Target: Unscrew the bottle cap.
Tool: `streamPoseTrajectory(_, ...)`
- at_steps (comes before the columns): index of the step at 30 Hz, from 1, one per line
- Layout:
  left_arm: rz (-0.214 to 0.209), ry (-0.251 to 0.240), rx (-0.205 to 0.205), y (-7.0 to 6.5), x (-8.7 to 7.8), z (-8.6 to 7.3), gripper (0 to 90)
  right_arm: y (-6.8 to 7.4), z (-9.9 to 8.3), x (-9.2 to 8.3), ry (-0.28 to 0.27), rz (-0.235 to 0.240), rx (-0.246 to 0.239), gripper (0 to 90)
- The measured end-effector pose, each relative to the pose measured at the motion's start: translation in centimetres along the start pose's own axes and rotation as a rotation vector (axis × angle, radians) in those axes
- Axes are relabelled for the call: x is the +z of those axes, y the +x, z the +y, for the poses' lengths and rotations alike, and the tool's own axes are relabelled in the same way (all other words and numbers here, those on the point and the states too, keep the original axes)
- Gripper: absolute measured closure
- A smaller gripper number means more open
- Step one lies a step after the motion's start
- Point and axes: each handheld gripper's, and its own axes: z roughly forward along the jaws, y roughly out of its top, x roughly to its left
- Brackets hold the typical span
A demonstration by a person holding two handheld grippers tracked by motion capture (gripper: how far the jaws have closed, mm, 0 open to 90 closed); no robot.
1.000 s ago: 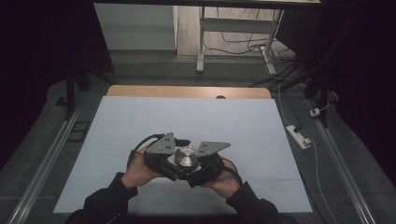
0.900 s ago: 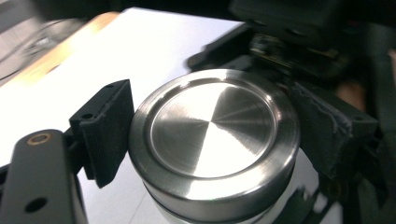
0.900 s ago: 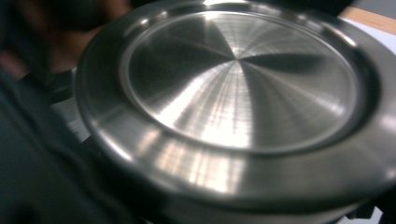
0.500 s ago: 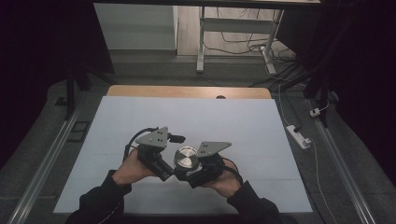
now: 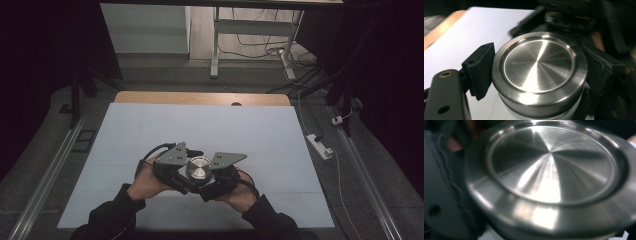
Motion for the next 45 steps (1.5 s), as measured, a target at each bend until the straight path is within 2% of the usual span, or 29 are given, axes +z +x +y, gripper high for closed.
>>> streamPoseTrajectory(2, 0.093, 0.012, -0.059, -0.6, 0.7, 0.4, 18.0, -0.3, 0.0, -0.2, -0.012, -0.062, 0.037, 14.3)
streamPoseTrajectory(3, 0.108, 0.015, -0.068, -0.7, 0.9, 0.5, 17.8, -0.4, 0.0, -0.2, -0.007, -0.093, 0.044, 14.3)
streamPoseTrajectory(4, 0.104, 0.022, -0.068, -0.8, 0.9, 0.7, 17.7, -0.4, -0.1, -0.2, -0.006, -0.104, 0.043, 14.3)
streamPoseTrajectory(6, 0.047, -0.008, -0.068, -0.3, 0.3, 0.6, 16.3, -0.4, -0.2, -0.3, -0.015, -0.083, 0.060, 14.2)
streamPoseTrajectory(8, -0.030, -0.046, -0.084, 0.3, -0.4, 0.6, 9.7, -0.3, 0.0, -0.3, -0.015, -0.070, 0.046, 14.2)
streamPoseTrajectory(10, -0.092, -0.079, -0.068, 0.9, -1.3, 0.5, 8.7, -0.4, 0.1, -0.4, -0.027, -0.037, 0.055, 14.3)
streamPoseTrajectory(11, -0.124, -0.080, -0.051, 1.1, -1.7, 0.4, 7.6, -0.4, 0.1, -0.4, -0.029, -0.019, 0.058, 14.3)
streamPoseTrajectory(12, -0.129, -0.078, -0.022, 1.2, -2.0, 0.3, 6.0, -0.4, 0.1, -0.4, -0.030, -0.006, 0.054, 14.2)
streamPoseTrajectory(14, -0.169, -0.044, 0.050, 1.2, -2.4, 0.2, 5.7, -0.3, 0.1, -0.4, -0.029, 0.017, 0.047, 14.3)
streamPoseTrajectory(15, -0.160, -0.028, 0.087, 1.0, -2.4, 0.0, 5.8, -0.3, 0.1, -0.3, -0.028, 0.032, 0.044, 14.3)
streamPoseTrajectory(17, -0.152, 0.006, 0.131, 0.9, -2.4, -0.1, 6.7, -0.2, 0.1, -0.2, -0.024, 0.056, 0.033, 14.3)
streamPoseTrajectory(21, -0.140, 0.005, 0.147, 0.8, -2.0, -0.5, 15.9, 0.4, 0.2, 0.1, -0.017, 0.078, 0.007, 14.3)
streamPoseTrajectory(22, -0.141, -0.001, 0.141, 0.8, -1.8, -0.5, 17.5, 0.5, 0.2, 0.2, -0.012, 0.076, -0.004, 14.3)
streamPoseTrajectory(27, -0.114, -0.012, 0.119, 0.7, -1.2, -0.7, 18.1, 0.3, 0.1, 0.2, -0.009, 0.067, 0.009, 14.3)
streamPoseTrajectory(30, -0.069, -0.009, 0.086, 0.5, -0.8, -0.5, 18.3, 0.0, -0.1, 0.1, -0.005, 0.035, 0.030, 14.3)
streamPoseTrajectory(36, -0.008, -0.017, 0.024, 0.2, -0.5, -0.1, 18.3, -0.4, -0.1, -0.1, -0.014, -0.012, 0.062, 14.3)
streamPoseTrajectory(41, 0.002, -0.038, 0.001, 0.1, -0.7, 0.2, 18.4, -0.5, -0.2, -0.1, -0.014, -0.026, 0.070, 14.3)
streamPoseTrajectory(45, 0.009, -0.051, 0.004, 0.0, -1.1, 0.4, 18.4, -0.5, -0.2, 0.0, -0.018, -0.027, 0.074, 14.3)
